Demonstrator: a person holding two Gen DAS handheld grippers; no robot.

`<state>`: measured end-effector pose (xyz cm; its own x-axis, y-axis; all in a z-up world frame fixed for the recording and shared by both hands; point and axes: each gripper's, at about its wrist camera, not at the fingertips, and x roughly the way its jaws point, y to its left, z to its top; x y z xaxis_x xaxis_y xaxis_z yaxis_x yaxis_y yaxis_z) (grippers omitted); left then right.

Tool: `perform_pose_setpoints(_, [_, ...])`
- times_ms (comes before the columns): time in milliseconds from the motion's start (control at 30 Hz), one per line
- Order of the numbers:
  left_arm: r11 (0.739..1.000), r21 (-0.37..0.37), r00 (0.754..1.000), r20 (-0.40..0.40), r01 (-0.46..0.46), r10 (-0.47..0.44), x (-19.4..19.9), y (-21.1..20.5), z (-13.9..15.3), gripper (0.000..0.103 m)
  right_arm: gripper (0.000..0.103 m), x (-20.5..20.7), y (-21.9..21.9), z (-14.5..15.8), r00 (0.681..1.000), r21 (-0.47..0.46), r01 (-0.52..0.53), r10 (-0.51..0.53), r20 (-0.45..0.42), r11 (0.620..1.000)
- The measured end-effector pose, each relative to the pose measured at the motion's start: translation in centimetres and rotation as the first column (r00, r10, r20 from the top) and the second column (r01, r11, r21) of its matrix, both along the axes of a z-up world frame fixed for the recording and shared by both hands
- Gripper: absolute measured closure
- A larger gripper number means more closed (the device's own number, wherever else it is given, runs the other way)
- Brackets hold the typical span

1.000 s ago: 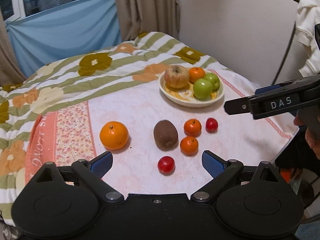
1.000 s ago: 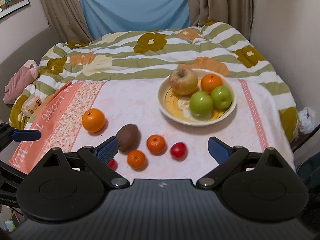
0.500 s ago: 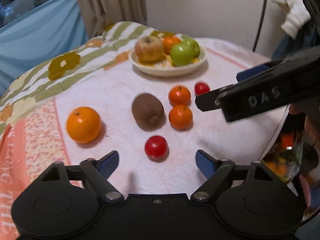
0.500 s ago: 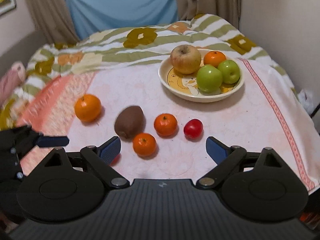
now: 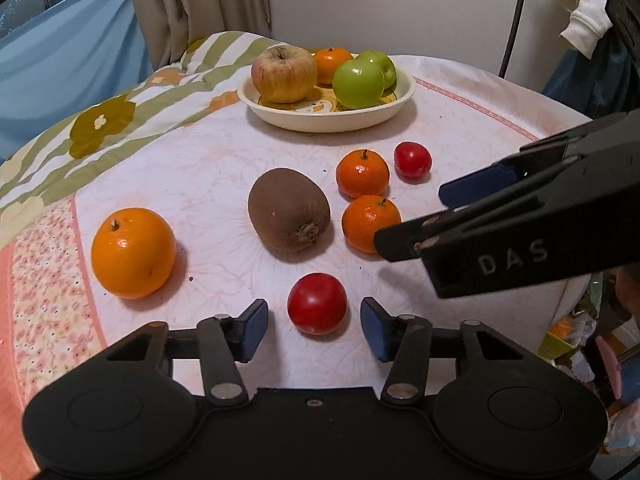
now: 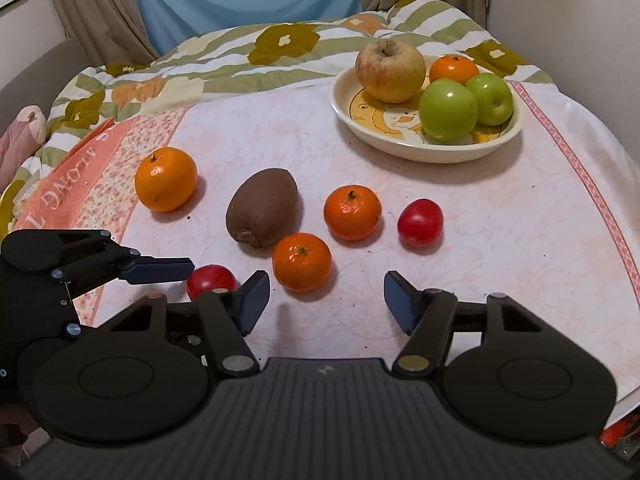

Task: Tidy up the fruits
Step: 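Grasp a red tomato with the left tool while the right tool grasps a tangerine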

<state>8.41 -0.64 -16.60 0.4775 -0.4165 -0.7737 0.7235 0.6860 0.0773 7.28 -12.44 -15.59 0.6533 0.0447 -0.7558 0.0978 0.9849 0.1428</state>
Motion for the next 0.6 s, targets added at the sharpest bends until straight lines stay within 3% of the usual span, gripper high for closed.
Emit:
perform_pose_setpoints(167, [1.000, -0.019, 1.000, -0.014, 0.012, -0.012, 0.4, -0.3, 0.1, 0.067, 0.030, 0.3, 0.2, -0.2, 1.000, 0.006, -0.002, 0.002, -0.004, 1.000])
perform_pose_setpoints(600, [0.998, -0.022, 0.997, -0.042, -0.062, 0.061, 1.0, 1.3, 0.3, 0.069, 0.037, 2.2, 0.7, -0.6, 0.999, 0.010, -0.033, 0.033, -0.005, 0.999])
